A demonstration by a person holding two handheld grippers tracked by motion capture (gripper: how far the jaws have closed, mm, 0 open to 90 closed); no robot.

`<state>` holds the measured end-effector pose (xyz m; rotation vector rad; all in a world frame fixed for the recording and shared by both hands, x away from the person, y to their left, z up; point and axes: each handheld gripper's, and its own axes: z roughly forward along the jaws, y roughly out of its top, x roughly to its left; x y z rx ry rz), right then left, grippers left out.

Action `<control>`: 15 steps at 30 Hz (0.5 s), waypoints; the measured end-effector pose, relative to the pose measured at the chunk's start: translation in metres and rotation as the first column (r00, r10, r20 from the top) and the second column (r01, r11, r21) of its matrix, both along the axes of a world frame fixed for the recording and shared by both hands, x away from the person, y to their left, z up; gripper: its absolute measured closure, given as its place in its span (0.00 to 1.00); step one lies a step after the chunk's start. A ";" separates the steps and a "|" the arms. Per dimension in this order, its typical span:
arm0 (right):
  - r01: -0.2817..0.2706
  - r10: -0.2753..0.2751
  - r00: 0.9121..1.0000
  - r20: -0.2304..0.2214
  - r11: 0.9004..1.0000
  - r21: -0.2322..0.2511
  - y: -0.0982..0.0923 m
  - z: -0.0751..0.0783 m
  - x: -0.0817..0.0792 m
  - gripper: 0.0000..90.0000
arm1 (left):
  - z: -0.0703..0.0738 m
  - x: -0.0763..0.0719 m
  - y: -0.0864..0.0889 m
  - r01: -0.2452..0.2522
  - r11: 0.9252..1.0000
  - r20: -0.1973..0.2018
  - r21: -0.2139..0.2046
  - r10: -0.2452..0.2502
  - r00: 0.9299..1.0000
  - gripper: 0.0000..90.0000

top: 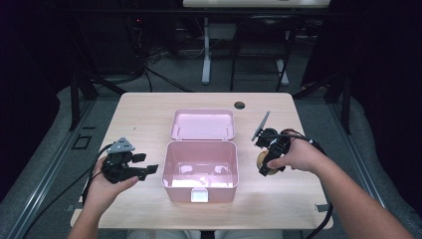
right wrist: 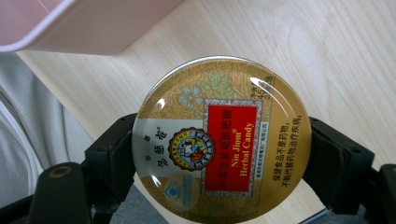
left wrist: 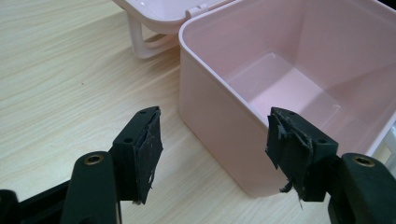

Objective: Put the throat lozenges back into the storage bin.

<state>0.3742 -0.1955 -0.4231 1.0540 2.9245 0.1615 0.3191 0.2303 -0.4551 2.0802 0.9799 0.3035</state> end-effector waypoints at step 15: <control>-0.159 0.159 0.987 0.028 0.987 -0.013 0.017 0.017 0.000 0.22 | 0.000 0.000 0.001 0.000 1.000 0.002 0.000 0.000 1.000 0.39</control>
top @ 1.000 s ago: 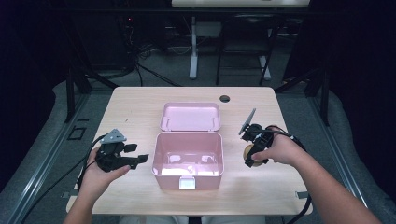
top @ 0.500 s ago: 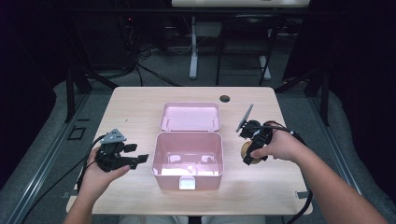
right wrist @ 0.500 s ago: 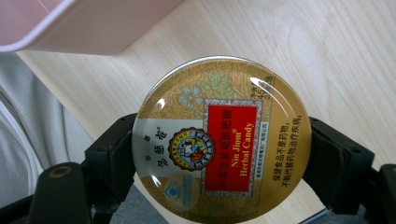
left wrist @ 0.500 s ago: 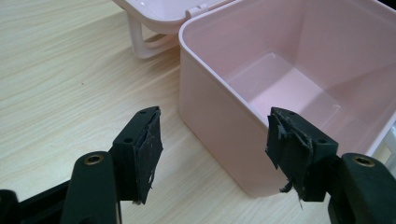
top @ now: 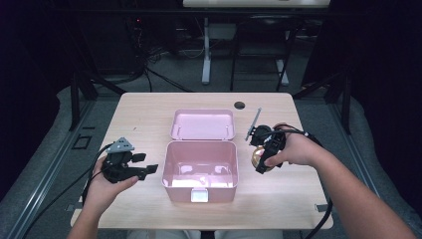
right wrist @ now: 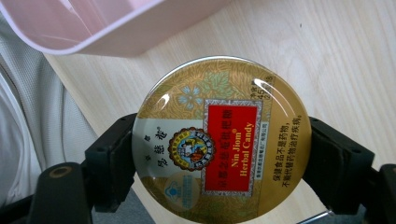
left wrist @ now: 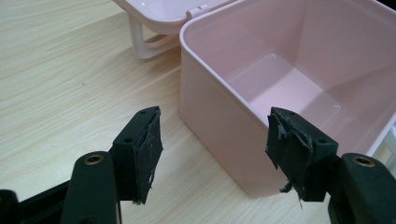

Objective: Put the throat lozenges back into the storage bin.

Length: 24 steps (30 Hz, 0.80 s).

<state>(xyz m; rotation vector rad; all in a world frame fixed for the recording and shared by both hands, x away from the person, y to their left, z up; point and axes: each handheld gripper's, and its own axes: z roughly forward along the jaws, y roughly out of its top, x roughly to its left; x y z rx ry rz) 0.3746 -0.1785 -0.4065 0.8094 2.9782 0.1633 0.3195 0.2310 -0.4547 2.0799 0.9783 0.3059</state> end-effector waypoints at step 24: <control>-0.192 0.192 0.981 0.007 0.981 -0.010 0.045 0.000 0.004 0.22 | 0.000 0.001 0.000 0.002 1.000 0.001 0.002 -0.002 1.000 0.39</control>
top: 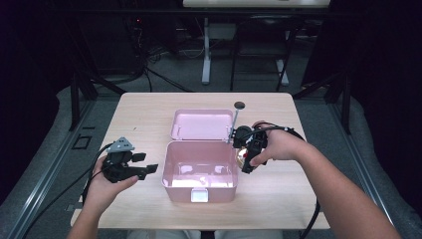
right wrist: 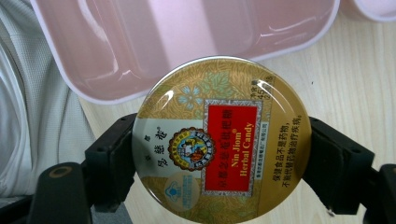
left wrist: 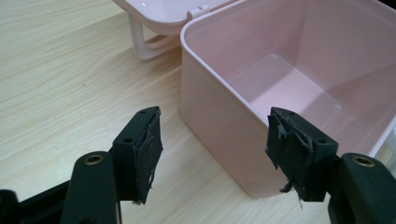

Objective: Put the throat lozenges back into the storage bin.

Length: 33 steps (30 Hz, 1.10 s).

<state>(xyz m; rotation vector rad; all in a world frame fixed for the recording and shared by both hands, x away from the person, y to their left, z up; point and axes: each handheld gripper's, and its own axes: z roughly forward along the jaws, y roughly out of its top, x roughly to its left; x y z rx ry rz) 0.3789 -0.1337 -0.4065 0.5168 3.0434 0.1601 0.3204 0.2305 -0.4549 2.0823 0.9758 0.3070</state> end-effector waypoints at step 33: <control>-0.123 0.123 0.992 0.013 0.992 0.008 0.046 0.000 0.004 0.22 | -0.001 0.000 -0.002 0.019 1.000 -0.012 0.007 -0.019 1.000 0.40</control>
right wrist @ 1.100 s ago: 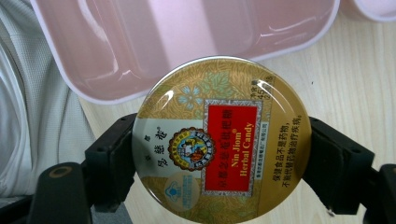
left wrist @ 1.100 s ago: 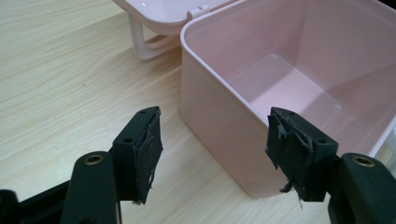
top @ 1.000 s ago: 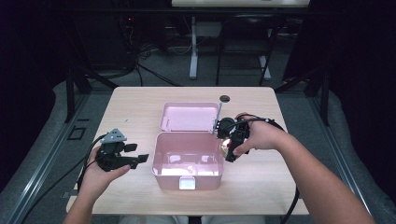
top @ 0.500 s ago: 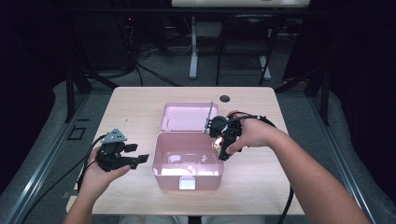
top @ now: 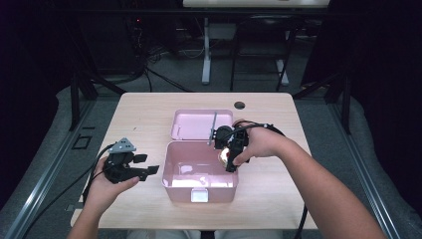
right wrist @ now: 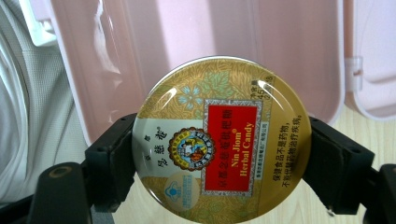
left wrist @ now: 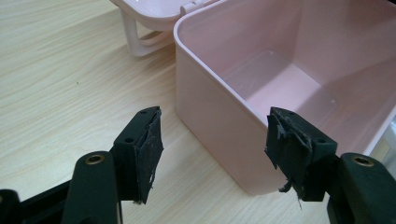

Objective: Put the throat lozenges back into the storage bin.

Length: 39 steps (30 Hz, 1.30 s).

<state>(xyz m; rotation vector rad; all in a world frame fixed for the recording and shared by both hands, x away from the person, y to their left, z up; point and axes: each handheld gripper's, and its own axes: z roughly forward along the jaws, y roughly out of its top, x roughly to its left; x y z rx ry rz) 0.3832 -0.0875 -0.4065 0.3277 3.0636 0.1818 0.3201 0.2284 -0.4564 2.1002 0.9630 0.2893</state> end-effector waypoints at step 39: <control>-0.083 0.083 0.997 0.000 0.996 -0.034 0.027 -0.039 0.005 0.22 | -0.001 0.001 0.001 -0.006 1.000 -0.001 -0.004 0.006 1.000 0.40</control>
